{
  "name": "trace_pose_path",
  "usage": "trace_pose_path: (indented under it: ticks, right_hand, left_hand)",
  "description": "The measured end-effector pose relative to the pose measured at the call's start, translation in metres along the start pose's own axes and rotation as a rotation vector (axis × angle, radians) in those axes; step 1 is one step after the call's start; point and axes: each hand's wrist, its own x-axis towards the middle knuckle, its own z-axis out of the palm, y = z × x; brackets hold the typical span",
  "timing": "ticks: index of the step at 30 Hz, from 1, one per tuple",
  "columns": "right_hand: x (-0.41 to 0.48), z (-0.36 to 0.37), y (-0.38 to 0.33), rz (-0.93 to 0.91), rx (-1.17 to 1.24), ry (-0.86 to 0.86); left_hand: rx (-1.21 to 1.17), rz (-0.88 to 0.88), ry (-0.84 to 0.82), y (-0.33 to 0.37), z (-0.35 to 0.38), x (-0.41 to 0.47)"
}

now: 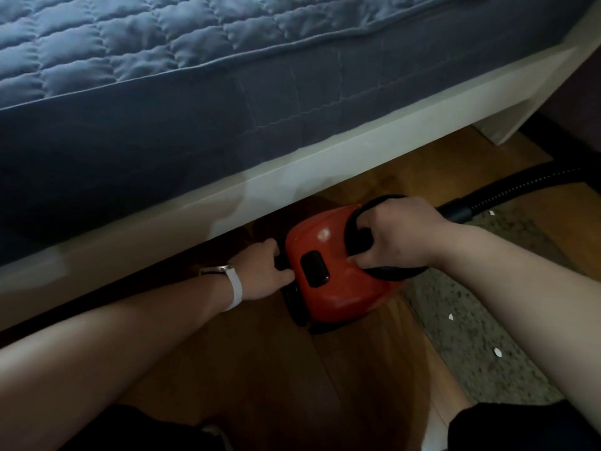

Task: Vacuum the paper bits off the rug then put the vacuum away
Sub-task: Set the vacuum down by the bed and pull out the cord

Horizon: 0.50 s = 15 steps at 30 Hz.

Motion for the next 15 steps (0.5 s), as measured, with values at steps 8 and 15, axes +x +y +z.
trace_pose_path:
  ticks: [8, 15]
  right_hand:
    - [0.004, 0.0, 0.009, 0.069, 0.051, 0.042]
    - [0.003, -0.003, 0.015, 0.091, 0.026, 0.047]
  left_hand:
    - [-0.143, 0.036, -0.097, -0.002, 0.015, -0.005]
    - [-0.522, -0.053, 0.264, -0.018, -0.016, 0.006]
